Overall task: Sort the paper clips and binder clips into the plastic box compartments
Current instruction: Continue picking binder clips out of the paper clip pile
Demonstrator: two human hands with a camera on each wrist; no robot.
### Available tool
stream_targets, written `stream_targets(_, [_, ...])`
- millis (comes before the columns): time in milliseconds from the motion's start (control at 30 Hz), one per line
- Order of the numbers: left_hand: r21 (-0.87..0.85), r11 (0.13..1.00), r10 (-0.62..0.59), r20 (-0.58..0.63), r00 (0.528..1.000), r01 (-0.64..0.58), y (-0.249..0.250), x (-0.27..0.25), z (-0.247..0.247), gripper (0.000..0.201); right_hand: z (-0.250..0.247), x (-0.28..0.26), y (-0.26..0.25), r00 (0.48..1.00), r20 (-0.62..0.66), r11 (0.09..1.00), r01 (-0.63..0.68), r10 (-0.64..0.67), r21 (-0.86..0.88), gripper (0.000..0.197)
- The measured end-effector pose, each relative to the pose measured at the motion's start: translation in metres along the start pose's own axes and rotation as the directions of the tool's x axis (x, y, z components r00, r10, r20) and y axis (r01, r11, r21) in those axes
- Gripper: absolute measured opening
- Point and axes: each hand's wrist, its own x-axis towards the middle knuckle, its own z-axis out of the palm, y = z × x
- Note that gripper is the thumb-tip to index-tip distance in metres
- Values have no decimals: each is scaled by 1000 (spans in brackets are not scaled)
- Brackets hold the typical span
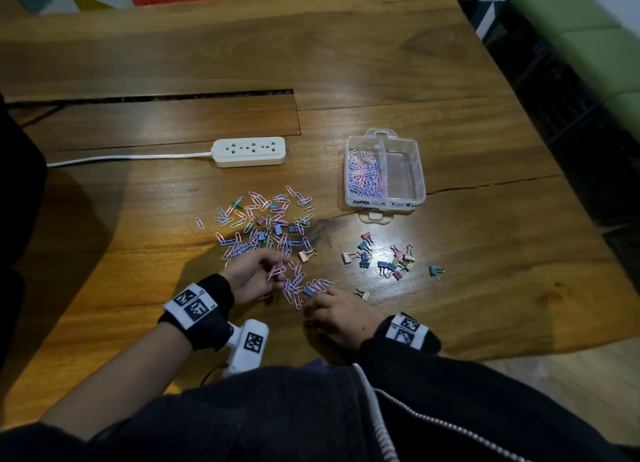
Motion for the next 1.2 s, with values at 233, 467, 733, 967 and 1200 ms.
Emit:
stream_targets(233, [252, 968, 20, -37, 999, -10, -4, 5, 6, 32, -22, -38, 31, 904, -214, 929, -356, 369, 97, 16])
stream_targets(467, [870, 477, 257, -5, 966, -123, -14, 8, 7, 23, -16, -26, 32, 859, -167, 874, -468, 484, 128, 19])
stream_targets(733, [990, -137, 356, 86, 931, -39, -30, 9, 8, 58, -16, 5, 11, 921, -187, 936, -315, 342, 159, 32])
stream_targets(967, [976, -203, 439, 160, 884, -75, -33, 13, 5, 32, -17, 23, 8, 941, -110, 940, -302, 321, 155, 34])
stream_targets(1200, [978, 103, 370, 134, 919, -184, -27, 17, 9, 21, -26, 17, 17, 905, -36, 896, -412, 423, 169, 26])
